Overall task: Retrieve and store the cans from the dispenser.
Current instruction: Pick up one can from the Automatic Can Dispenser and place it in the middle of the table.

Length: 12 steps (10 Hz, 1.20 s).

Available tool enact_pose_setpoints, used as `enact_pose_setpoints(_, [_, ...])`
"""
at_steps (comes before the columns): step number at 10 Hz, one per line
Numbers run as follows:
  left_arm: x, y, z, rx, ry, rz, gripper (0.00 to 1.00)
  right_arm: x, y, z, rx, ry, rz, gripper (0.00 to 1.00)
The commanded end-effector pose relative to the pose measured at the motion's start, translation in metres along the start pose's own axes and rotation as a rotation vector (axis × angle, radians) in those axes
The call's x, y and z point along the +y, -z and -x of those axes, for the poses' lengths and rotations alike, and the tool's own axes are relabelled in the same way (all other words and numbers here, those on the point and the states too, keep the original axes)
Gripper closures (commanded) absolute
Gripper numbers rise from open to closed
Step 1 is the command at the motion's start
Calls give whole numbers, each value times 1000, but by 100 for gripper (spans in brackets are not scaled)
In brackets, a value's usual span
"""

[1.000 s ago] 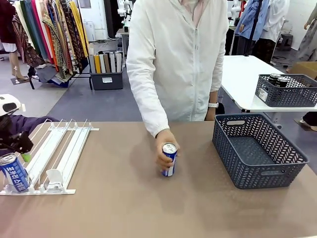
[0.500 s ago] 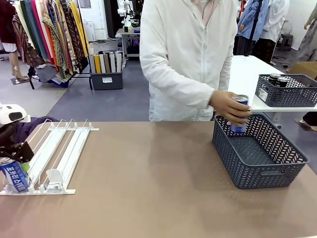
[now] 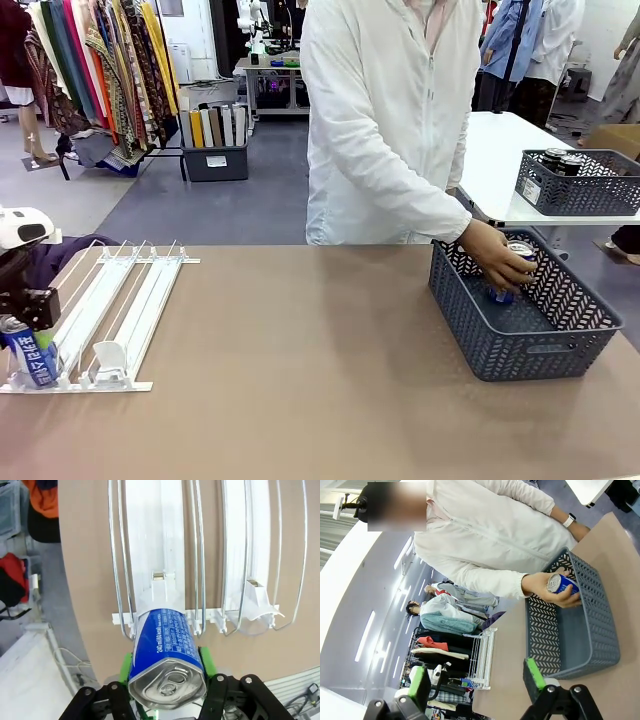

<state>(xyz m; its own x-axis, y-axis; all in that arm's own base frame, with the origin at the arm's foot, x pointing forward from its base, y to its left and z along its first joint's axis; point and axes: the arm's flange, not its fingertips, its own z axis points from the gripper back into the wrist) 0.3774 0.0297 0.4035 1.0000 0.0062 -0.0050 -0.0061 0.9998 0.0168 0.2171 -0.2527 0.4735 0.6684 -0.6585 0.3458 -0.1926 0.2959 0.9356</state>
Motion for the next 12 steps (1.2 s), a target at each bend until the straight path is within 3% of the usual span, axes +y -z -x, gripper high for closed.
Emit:
enact_pose_setpoints(1, [1,-2,-1,-14,11,-1,100,2,1,-2,-19,-5,-27,0])
enact_pose_setpoints(6, [5,-13,2,-48,0,-8,100,2,1,-2,-19,-5,-27,0])
enact_pose_setpoints(8, [15,-63,23,-119,-1,-11,100,2,1,-2,-19,-5,-27,0])
enact_pose_setpoints(12, [52,-194,98,-250,38,79,100,2,1,-2,-19,-5,-27,0])
